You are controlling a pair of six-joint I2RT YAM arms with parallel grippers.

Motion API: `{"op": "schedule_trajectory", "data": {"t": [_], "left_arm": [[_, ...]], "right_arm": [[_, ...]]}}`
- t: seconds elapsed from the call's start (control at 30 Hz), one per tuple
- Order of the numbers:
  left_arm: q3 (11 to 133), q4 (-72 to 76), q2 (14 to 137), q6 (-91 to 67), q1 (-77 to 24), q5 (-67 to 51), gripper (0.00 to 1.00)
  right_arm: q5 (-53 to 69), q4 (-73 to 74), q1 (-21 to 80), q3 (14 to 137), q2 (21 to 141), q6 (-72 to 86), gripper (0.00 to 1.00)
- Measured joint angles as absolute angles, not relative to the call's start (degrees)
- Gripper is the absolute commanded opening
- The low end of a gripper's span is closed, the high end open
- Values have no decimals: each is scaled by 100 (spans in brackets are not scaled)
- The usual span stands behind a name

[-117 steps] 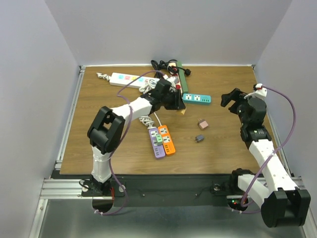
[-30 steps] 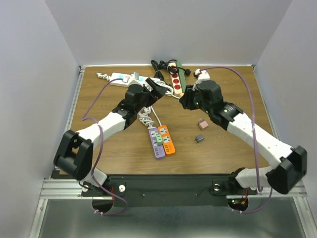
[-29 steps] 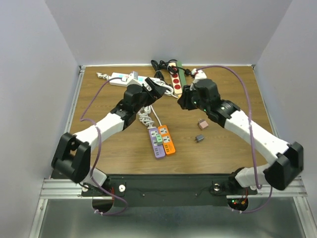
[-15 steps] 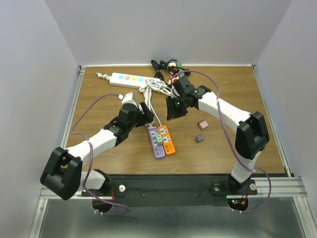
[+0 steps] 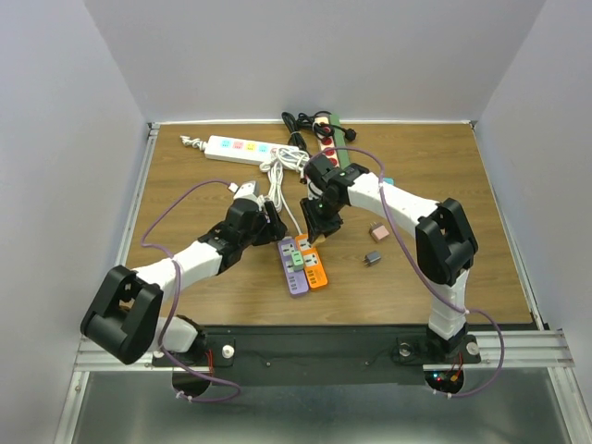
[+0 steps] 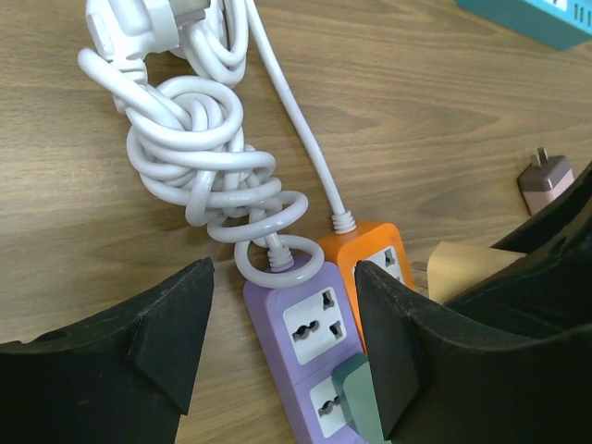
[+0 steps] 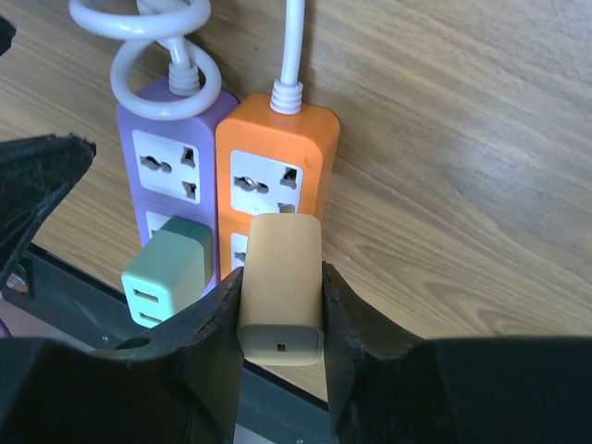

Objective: Insert the plug

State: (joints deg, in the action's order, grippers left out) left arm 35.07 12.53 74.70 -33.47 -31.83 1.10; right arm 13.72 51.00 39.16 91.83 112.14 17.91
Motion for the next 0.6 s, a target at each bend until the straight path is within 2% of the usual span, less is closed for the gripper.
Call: {"op": "schedule_trajectory", "data": {"t": [0.6], "left_arm": [[3463,1256,7647,-3284,-3183,-141,73]], "right_arm": [[1343,5264,4034,9404,11535,1730,0]]}}
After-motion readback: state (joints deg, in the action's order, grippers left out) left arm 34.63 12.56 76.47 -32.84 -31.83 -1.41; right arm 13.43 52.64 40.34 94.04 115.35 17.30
